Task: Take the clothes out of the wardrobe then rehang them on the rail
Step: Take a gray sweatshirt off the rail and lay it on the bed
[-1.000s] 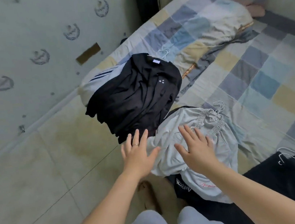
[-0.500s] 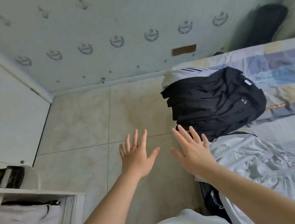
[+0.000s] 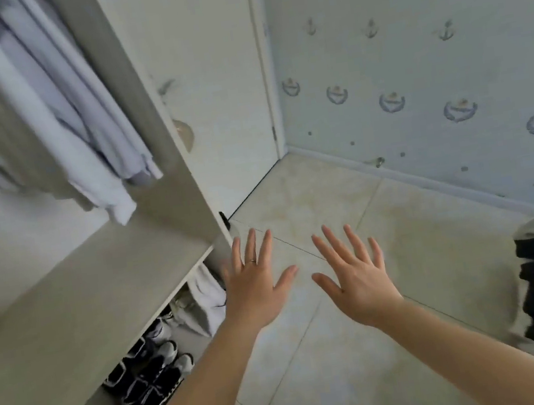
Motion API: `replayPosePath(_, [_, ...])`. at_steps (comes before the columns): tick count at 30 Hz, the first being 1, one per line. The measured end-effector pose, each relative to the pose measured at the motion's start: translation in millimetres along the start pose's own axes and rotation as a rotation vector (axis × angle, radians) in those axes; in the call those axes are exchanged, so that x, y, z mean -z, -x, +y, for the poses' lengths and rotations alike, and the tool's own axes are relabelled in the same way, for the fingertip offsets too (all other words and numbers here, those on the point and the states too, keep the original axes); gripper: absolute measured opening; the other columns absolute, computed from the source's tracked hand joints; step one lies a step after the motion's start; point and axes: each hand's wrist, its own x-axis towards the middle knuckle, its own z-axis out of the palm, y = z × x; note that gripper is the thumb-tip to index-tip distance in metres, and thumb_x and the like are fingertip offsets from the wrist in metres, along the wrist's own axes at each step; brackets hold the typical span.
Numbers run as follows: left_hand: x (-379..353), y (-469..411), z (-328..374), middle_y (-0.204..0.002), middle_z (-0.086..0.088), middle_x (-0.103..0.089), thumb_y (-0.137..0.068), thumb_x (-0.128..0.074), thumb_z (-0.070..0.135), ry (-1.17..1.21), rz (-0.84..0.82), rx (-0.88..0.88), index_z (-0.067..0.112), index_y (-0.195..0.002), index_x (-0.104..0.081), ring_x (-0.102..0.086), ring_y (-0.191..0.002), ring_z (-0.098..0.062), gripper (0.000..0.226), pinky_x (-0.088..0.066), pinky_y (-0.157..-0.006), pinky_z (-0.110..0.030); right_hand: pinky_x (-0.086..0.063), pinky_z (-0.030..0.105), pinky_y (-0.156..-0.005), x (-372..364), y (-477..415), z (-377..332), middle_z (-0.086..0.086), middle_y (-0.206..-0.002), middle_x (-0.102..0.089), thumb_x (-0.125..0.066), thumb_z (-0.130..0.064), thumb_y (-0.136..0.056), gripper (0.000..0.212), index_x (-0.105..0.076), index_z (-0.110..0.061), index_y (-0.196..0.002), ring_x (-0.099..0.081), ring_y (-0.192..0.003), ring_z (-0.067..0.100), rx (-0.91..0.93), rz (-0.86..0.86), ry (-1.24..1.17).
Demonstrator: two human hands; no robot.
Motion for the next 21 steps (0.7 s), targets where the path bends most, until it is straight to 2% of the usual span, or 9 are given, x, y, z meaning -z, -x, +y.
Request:
replayPosePath(5, [81, -1, -78, -0.167, 0.008, 0.009, -0.085, -0.014, 0.080, -0.015, 0.204, 0.157, 0.042, -0.155, 0.006, 0.020, -0.150, -0.016, 0.082, 0.008, -0.118, -0.054, 0.014, 0.055, -0.117, 19, -88, -89, -0.017, -0.162, 0.016, 0.000, -0.073, -0.094, 0.067, 0.013, -0.044, -0.153, 0.020, -0.149, 0.021, 0.257, 0.049, 0.037])
replayPosePath(10, [172, -15, -128, -0.166, 0.013, 0.011, -0.086, -0.017, 0.078, -0.029, 0.450, 0.248, 0.048, -0.153, 0.008, 0.023, -0.149, -0.011, 0.077, 0.010, -0.120, -0.050, 0.002, 0.057, -0.119, 71, -160, -169, -0.016, -0.164, 0.003, -0.013, -0.066, -0.096, 0.066, -0.002, -0.040, -0.156, 0.008, -0.152, 0.022, 0.499, 0.178, -0.017])
replayPosePath(15, [269, -35, -156, -0.165, 0.015, 0.014, -0.089, -0.024, 0.076, -0.120, 0.669, 0.257, 0.048, -0.154, 0.005, 0.026, -0.148, -0.009, 0.077, 0.009, -0.120, -0.048, -0.002, 0.056, -0.119, 138, -221, -237, -0.016, -0.164, 0.001, -0.018, -0.063, -0.097, 0.065, -0.008, -0.037, -0.156, 0.007, -0.152, 0.020, 0.718, 0.348, -0.055])
replayPosePath(21, [386, -69, -168, -0.165, 0.014, 0.016, -0.088, -0.021, 0.078, -0.255, 0.857, 0.275, 0.049, -0.153, 0.010, 0.029, -0.146, -0.009, 0.077, 0.009, -0.121, -0.049, -0.005, 0.059, -0.118, 233, -291, -303, -0.013, -0.164, 0.001, -0.018, -0.062, -0.097, 0.067, -0.010, -0.033, -0.157, 0.006, -0.152, 0.022, 0.910, 0.556, -0.021])
